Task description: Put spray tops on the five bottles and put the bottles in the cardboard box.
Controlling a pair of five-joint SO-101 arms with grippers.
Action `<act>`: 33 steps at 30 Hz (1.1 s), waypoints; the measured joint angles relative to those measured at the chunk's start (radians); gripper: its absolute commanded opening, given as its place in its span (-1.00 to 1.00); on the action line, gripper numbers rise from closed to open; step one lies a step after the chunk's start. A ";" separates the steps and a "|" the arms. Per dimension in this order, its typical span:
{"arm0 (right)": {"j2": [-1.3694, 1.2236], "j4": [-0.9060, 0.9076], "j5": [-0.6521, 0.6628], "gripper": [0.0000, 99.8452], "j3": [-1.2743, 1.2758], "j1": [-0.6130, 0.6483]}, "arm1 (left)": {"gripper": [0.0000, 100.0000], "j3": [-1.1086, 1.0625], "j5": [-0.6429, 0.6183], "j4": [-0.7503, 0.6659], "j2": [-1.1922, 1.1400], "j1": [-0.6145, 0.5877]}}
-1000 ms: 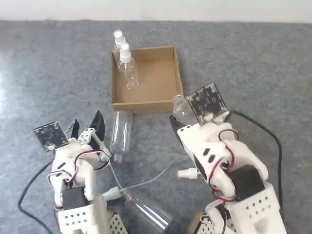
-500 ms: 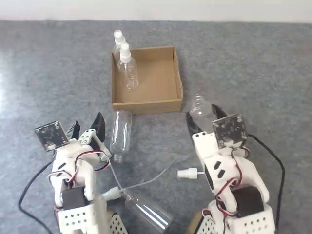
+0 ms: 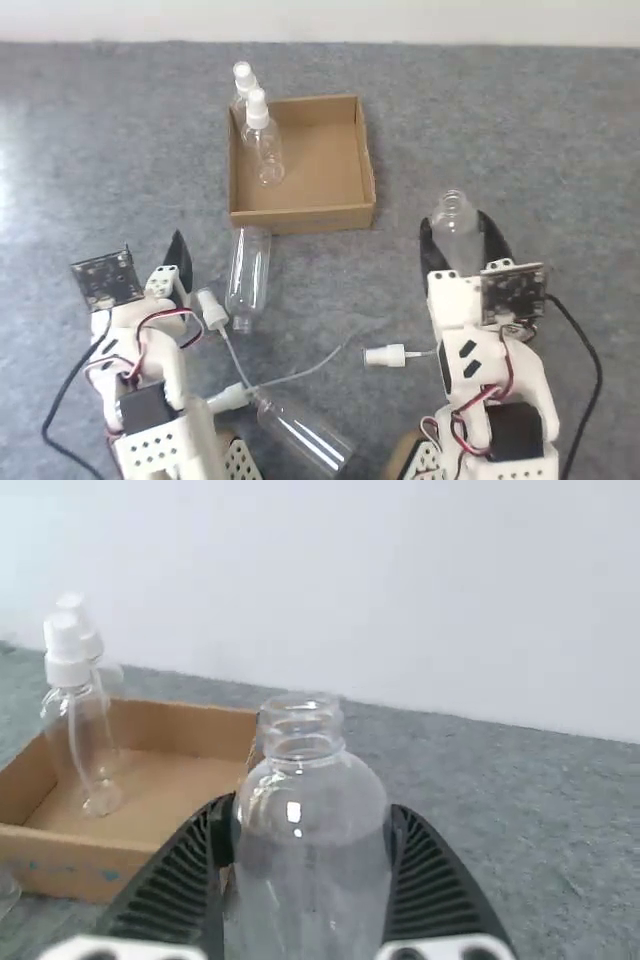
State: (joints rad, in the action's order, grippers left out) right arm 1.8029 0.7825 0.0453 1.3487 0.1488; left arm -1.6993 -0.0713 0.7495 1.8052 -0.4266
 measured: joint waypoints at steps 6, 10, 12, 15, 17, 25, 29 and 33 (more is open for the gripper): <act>-0.003 -0.066 -0.104 -0.99 0.028 -0.140 | -0.51 0.086 0.107 0.064 0.000 0.002; -0.003 -0.072 -0.146 -0.99 0.028 -0.189 | -0.51 0.213 0.172 0.192 0.000 0.044; -0.003 -0.072 -0.150 -0.99 0.028 -0.212 | -0.51 0.265 0.193 0.252 0.000 0.092; -0.003 -0.072 -0.153 -0.99 0.028 -0.242 | -0.51 0.331 0.209 0.325 0.000 0.186; -0.003 -0.074 -0.153 -0.99 0.028 -0.267 | -0.51 0.368 0.210 0.365 0.000 0.256; -0.003 -0.100 -0.175 -0.99 0.028 -0.310 | -0.51 0.427 0.210 0.443 0.000 0.526; -0.003 -0.100 -0.175 -0.99 0.028 -0.310 | -0.51 0.428 0.210 0.446 -0.106 0.632; -0.003 -0.100 -0.175 -0.99 0.028 -0.315 | -0.51 0.491 0.210 0.446 -0.282 0.744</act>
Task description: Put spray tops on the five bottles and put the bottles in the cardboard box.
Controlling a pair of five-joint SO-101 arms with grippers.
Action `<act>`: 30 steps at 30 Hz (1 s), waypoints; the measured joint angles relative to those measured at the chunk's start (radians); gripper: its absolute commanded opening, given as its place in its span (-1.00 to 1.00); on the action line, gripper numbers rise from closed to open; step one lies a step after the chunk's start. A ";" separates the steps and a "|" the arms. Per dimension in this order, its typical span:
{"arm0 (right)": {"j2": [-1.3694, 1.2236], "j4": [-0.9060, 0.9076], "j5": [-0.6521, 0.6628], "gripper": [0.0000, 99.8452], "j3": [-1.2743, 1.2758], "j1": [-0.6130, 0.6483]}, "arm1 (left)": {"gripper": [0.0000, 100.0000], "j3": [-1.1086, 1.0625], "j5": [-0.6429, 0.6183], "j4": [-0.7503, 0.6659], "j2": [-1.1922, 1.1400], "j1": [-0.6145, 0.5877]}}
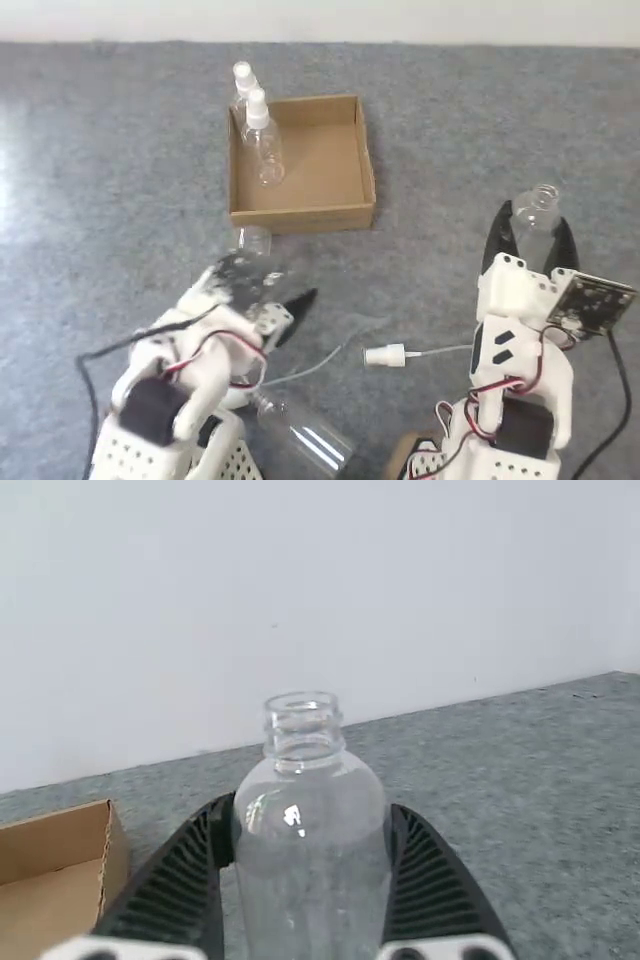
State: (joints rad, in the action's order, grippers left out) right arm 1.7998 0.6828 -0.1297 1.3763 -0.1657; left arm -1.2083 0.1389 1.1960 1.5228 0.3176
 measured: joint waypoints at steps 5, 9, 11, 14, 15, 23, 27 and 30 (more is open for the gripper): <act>0.000 0.000 0.000 -0.99 0.000 -0.012 | -0.51 0.051 0.000 0.000 -0.207 0.173; 0.000 0.000 -0.003 -0.99 0.000 -0.034 | -0.51 0.052 0.000 0.000 -0.327 0.316; 0.000 0.000 -0.006 -0.99 0.000 -0.032 | -0.51 0.052 0.002 -0.003 -0.379 0.364; 0.000 0.000 -0.006 -0.99 0.000 -0.035 | -0.51 0.052 0.002 -0.038 -0.445 0.416; 0.000 0.000 -0.006 -0.99 0.000 -0.035 | -0.51 0.052 0.002 -0.052 -0.466 0.423; 0.000 -0.005 -0.006 -0.99 0.000 -0.035 | -0.52 0.052 0.002 -0.169 -0.677 0.488; 0.000 -0.018 -0.006 -0.99 0.000 -0.035 | -0.52 0.052 0.002 -0.241 -0.792 0.493; 0.000 -0.018 -0.006 -0.99 0.000 -0.035 | -0.52 0.091 0.002 -0.262 -0.888 0.493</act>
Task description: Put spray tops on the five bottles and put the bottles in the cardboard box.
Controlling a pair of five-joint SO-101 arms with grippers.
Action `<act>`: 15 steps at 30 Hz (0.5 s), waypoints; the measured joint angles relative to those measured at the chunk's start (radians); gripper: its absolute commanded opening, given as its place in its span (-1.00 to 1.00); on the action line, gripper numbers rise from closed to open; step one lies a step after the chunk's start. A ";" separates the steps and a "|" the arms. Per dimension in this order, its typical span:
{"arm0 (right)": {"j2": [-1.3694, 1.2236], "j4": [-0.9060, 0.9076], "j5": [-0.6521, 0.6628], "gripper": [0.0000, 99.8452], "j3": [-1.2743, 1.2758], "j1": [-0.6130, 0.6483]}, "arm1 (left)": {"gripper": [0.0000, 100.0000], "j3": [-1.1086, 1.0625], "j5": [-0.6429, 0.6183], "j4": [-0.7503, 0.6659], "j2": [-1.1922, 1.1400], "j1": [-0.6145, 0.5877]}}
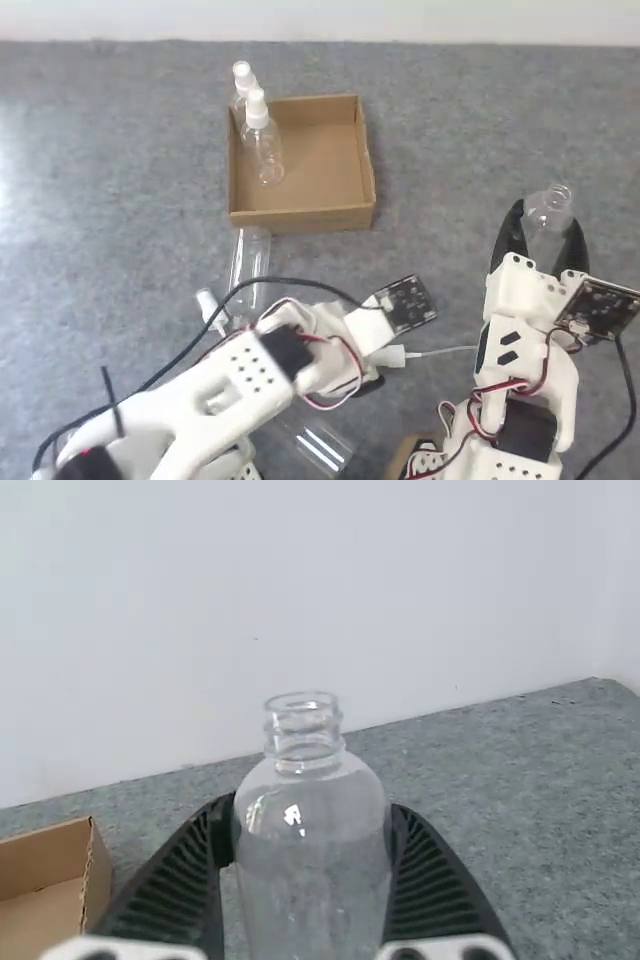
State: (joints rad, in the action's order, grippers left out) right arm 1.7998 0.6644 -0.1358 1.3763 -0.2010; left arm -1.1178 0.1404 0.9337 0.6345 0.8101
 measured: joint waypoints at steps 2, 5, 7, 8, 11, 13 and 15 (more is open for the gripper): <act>0.000 0.000 0.000 -0.99 0.000 -0.003 | -0.52 0.034 0.000 0.000 -0.063 0.000; 0.000 0.000 0.000 -0.99 0.000 -0.005 | -0.59 0.077 -0.002 -0.005 -0.155 0.000; 0.000 0.000 0.000 -0.99 0.000 -0.023 | -0.61 0.103 -0.003 -0.006 -0.210 0.000; 0.000 0.000 0.000 -0.99 0.000 -0.032 | -0.61 0.117 -0.005 -0.006 -0.238 0.000; 0.000 0.000 0.000 -0.99 0.000 -0.038 | -0.61 0.157 -0.005 -0.006 -0.307 0.000; 0.000 0.000 0.000 -0.99 0.000 -0.038 | -0.61 0.181 -0.005 -0.008 -0.350 0.000; 0.000 0.000 0.000 -0.99 0.000 -0.038 | -0.61 0.206 -0.005 -0.008 -0.396 0.000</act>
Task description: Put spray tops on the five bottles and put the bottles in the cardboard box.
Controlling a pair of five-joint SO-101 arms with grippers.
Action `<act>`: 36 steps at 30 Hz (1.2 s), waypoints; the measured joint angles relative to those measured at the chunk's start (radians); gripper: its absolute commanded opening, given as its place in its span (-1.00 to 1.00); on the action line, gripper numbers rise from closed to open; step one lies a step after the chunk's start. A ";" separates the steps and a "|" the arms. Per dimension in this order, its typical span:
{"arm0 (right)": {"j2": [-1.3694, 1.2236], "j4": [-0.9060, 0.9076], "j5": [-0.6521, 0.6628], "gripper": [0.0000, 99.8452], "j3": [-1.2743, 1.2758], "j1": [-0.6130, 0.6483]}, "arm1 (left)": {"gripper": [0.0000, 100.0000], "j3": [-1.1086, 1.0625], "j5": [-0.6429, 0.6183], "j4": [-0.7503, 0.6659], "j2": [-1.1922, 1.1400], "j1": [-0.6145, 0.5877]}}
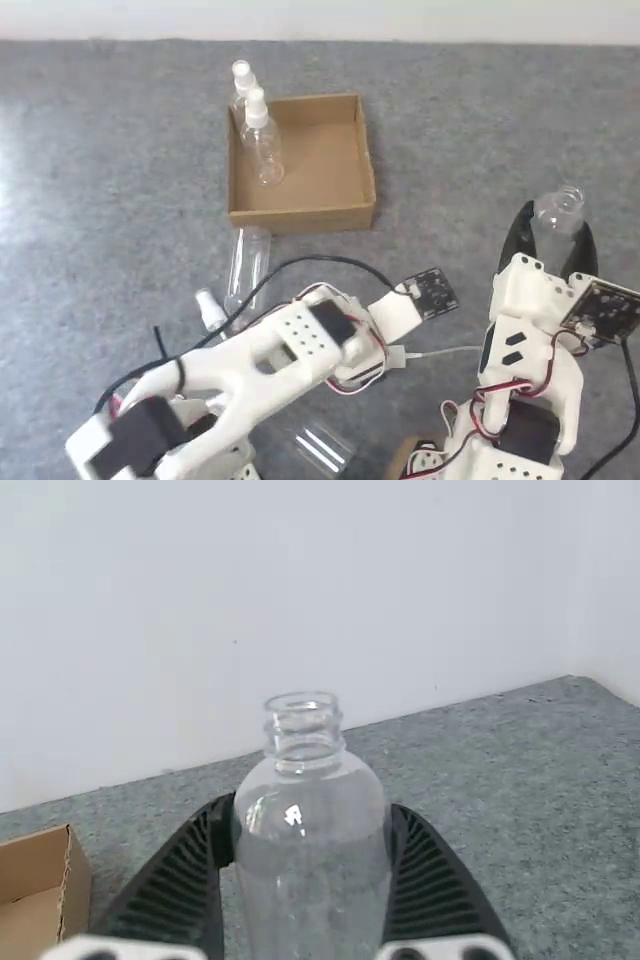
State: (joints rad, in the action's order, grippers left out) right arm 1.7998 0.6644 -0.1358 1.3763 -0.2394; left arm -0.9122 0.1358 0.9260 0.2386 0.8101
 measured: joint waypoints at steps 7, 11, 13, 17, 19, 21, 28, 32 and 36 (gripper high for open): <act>0.000 0.000 0.000 -0.99 0.000 0.000 | -0.61 0.064 0.000 0.000 -0.114 0.000; 0.000 -0.002 0.000 -0.99 0.000 0.000 | -0.75 0.087 0.000 0.000 -0.127 0.000; 0.000 -0.002 0.000 -0.99 0.000 0.000 | -0.82 0.087 -0.002 0.000 -0.127 0.015; 0.000 -0.002 0.000 -0.99 0.000 0.000 | -0.86 0.087 0.000 0.000 -0.127 0.058; 0.000 -0.002 0.000 -0.99 0.000 0.000 | -0.86 0.087 0.000 0.000 -0.127 0.064; 0.000 -0.002 0.000 -0.99 0.000 0.000 | -0.86 0.087 0.000 0.000 -0.127 0.064; 0.000 -0.002 0.000 -0.99 0.000 0.000 | -0.86 0.087 0.000 0.015 -0.127 0.064; 0.000 -0.002 0.000 -0.99 0.000 0.000 | -0.86 0.094 0.006 0.077 -0.127 0.068; 0.000 -0.002 0.000 -0.99 0.000 0.000 | -0.86 0.118 0.008 0.152 -0.127 0.068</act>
State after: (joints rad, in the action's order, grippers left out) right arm 1.7998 0.6628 -0.1358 1.3763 -0.2394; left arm -0.7940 0.1435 1.0779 0.1112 0.8777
